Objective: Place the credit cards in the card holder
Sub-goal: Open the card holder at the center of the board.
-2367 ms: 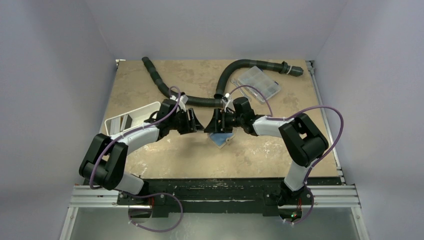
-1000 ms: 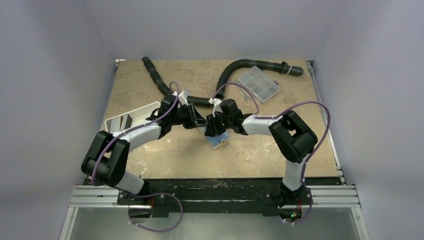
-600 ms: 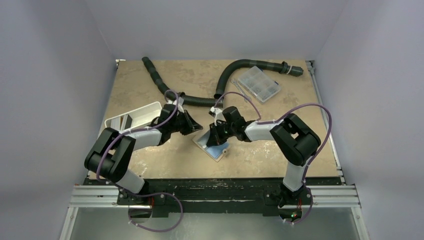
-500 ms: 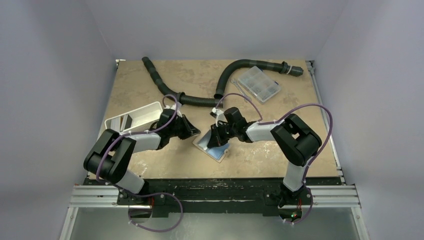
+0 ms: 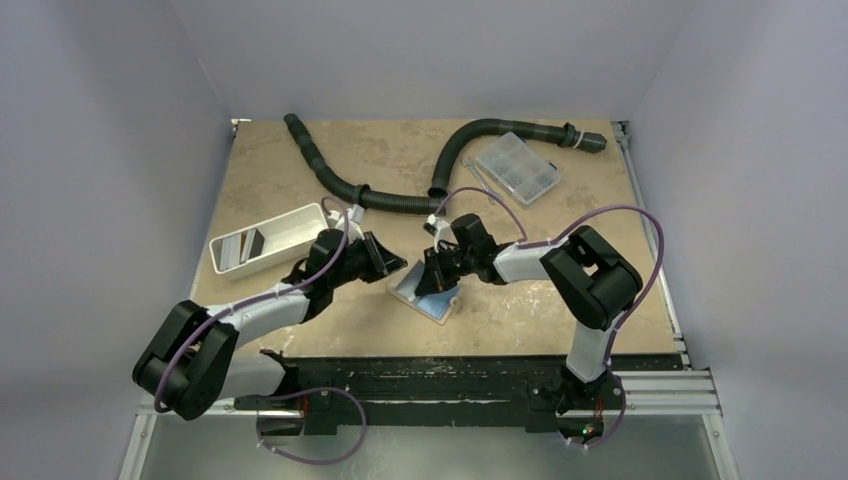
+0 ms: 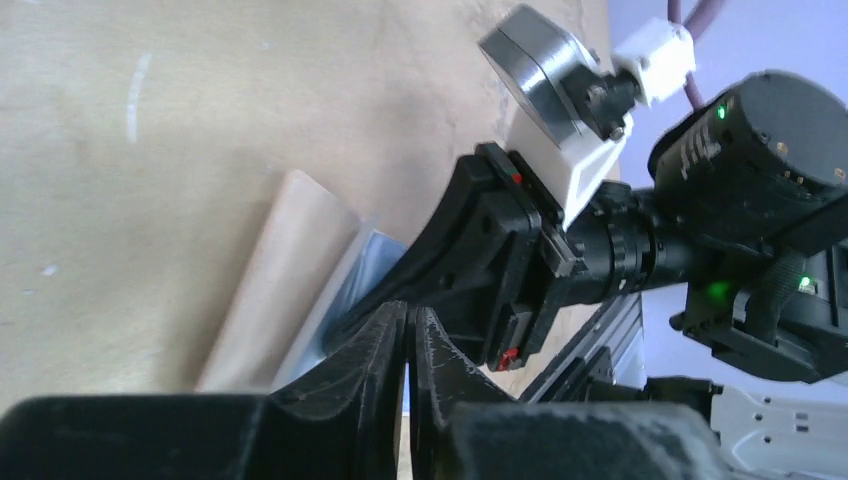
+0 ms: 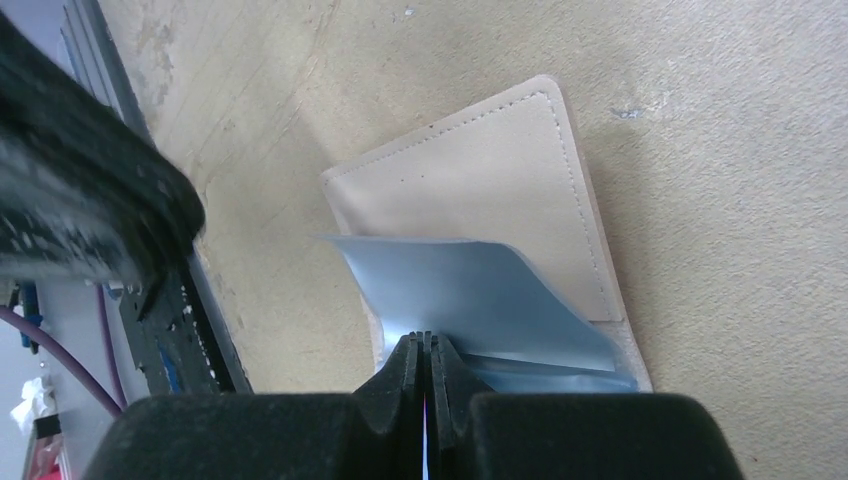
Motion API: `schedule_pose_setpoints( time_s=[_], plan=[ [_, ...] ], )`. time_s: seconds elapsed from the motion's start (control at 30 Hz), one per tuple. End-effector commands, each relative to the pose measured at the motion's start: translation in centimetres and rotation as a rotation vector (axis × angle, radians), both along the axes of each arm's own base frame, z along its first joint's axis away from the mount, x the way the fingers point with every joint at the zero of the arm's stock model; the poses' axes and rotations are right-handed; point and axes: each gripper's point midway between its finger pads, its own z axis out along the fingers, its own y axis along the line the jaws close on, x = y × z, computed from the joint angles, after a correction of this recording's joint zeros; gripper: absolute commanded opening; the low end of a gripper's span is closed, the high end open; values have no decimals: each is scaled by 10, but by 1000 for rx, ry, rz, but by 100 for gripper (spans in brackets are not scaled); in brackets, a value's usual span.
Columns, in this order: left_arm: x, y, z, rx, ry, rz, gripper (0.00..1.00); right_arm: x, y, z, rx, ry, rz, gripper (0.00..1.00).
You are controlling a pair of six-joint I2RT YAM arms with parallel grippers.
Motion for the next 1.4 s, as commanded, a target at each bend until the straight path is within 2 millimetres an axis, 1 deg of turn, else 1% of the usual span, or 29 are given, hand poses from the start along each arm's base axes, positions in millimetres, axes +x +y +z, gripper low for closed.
schedule_pose_setpoints(
  time_s=[0.0,0.07,0.17,0.27,0.33,0.4,0.47,0.53,0.6,0.67,0.77,0.8,0.87,0.93,1.0,1.1,1.17,1.23,1.3,1.37],
  plan=[
    [-8,-20,-2,9,9,-88,5,-1,-4,-11,-27,15,7,1],
    [-8,-23,-15,24,40,-93,0,-2,-4,-14,-30,17,16,0],
    [-3,-24,-29,51,64,-87,0,-2,-6,-19,-55,31,18,0],
    [0,-24,-50,80,88,-89,0,-3,-6,-17,-47,21,18,0],
    [-1,-18,-73,135,153,-63,0,3,-12,-22,-104,18,-13,0],
    [-2,-7,-89,197,194,-23,0,11,-28,-29,-221,6,-85,3],
    [-4,4,-96,231,195,14,0,12,-33,-23,-253,-13,-107,10],
    [-8,14,-103,260,200,48,0,10,-31,-14,-257,-29,-105,17],
    [-13,19,-109,269,222,60,0,7,-28,-6,-287,-25,-94,21],
    [-18,19,-111,253,237,59,0,11,-23,9,-294,-51,-103,26],
    [-23,24,-117,257,249,79,0,19,-14,34,-238,-80,-123,39],
    [-24,25,-119,260,255,83,0,17,-9,38,-204,-76,-115,43],
    [-25,26,-119,261,260,84,0,16,-7,35,-181,-53,-125,46],
    [-27,27,-120,258,262,87,0,12,-11,20,-195,-20,-133,46],
    [-30,29,-121,264,266,90,0,7,-19,10,-190,12,-161,46],
    [-31,30,-121,265,266,92,0,0,-32,5,-153,29,-205,45],
    [-31,31,-121,260,264,95,0,-1,-43,-5,-143,38,-242,43],
    [-30,30,-120,258,262,95,0,0,-50,-13,-147,76,-256,40],
    [-30,28,-118,254,262,85,0,3,-54,-11,-174,68,-265,39],
    [-30,26,-117,248,261,77,0,4,-47,6,-154,30,-255,39]
  ],
)
